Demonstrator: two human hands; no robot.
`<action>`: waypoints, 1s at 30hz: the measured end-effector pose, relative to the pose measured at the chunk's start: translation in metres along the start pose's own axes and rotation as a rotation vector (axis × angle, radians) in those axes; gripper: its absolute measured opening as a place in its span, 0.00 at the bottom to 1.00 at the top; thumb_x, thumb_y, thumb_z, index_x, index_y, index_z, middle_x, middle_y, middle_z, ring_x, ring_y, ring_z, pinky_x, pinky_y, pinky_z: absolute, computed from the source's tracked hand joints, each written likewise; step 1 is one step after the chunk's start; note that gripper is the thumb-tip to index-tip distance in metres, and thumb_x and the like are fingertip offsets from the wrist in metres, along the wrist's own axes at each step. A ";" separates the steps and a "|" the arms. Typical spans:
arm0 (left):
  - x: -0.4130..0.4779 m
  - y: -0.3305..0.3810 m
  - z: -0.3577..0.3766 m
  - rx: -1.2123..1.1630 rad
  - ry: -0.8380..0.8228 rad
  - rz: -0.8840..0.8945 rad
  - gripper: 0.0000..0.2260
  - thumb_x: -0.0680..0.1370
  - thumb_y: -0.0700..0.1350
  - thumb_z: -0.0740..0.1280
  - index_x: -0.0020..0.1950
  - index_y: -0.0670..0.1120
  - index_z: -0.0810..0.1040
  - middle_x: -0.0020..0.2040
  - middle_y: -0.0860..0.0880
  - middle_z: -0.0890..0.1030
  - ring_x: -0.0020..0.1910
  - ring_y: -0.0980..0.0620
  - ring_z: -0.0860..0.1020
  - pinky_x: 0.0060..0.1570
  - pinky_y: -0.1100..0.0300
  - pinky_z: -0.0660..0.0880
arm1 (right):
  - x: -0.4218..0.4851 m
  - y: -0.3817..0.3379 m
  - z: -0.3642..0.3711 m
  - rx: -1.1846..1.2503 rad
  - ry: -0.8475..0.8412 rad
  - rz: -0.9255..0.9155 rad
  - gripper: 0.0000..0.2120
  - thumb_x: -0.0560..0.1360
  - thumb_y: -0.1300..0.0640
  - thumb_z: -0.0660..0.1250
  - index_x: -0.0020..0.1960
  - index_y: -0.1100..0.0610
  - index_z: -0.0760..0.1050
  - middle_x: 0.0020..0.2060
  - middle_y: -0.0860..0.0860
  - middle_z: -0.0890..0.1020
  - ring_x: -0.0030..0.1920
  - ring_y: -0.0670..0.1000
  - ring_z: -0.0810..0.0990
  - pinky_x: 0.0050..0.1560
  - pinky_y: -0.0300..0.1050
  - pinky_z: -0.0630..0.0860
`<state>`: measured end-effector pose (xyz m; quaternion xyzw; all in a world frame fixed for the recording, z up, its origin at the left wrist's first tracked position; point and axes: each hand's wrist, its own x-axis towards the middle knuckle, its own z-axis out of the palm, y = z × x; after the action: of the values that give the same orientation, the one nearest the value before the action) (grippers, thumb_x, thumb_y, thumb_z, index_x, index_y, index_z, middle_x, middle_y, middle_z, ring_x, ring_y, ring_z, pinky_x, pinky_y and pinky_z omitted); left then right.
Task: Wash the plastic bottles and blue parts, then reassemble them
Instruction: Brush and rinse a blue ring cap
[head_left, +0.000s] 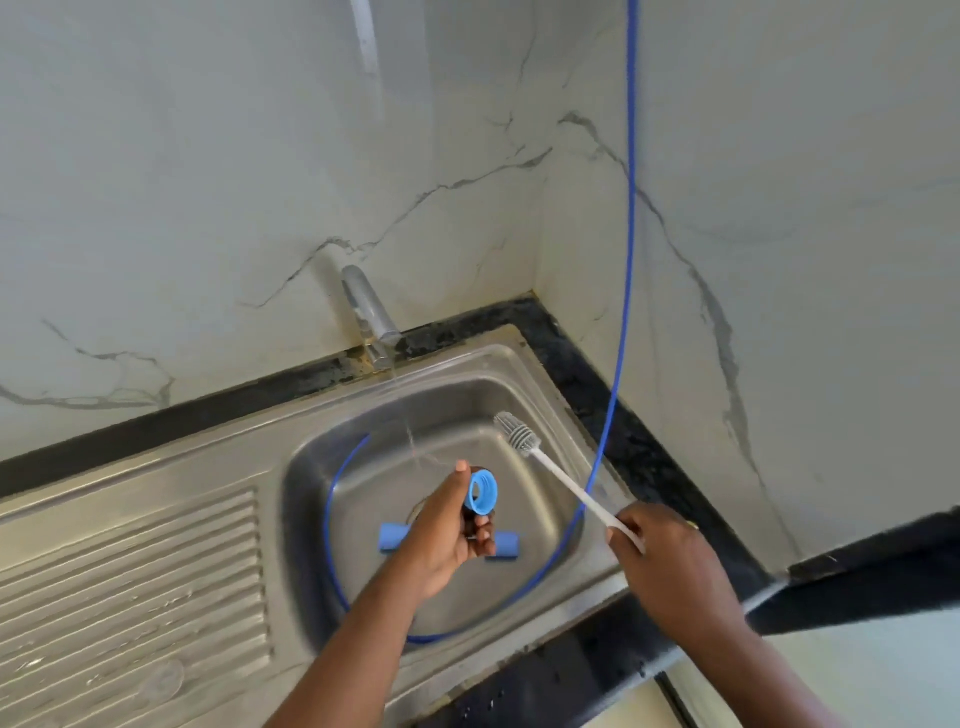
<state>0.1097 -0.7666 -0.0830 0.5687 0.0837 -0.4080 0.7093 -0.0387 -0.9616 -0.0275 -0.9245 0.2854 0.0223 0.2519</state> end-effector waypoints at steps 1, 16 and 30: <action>0.002 -0.005 0.011 0.018 -0.023 -0.017 0.24 0.81 0.63 0.57 0.56 0.43 0.75 0.31 0.47 0.69 0.28 0.52 0.69 0.31 0.57 0.74 | -0.004 0.012 -0.004 -0.005 0.023 0.040 0.05 0.77 0.49 0.68 0.43 0.47 0.75 0.40 0.45 0.78 0.43 0.50 0.79 0.44 0.50 0.76; 0.022 -0.037 0.108 0.132 -0.214 -0.149 0.28 0.83 0.62 0.55 0.68 0.40 0.74 0.33 0.48 0.69 0.30 0.53 0.70 0.32 0.56 0.76 | 0.011 0.075 -0.018 -0.123 0.144 0.259 0.07 0.77 0.53 0.63 0.46 0.56 0.76 0.42 0.51 0.76 0.40 0.55 0.76 0.40 0.48 0.73; 0.009 -0.017 0.040 0.014 0.058 -0.026 0.19 0.84 0.59 0.58 0.55 0.43 0.74 0.32 0.47 0.70 0.29 0.51 0.70 0.32 0.55 0.76 | 0.152 0.070 0.037 -0.437 0.191 -0.057 0.12 0.61 0.68 0.78 0.39 0.61 0.76 0.36 0.59 0.78 0.34 0.61 0.79 0.35 0.49 0.76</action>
<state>0.0903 -0.8064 -0.0870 0.5842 0.1090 -0.4011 0.6971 0.0541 -1.0723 -0.1194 -0.9626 0.2702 -0.0111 0.0184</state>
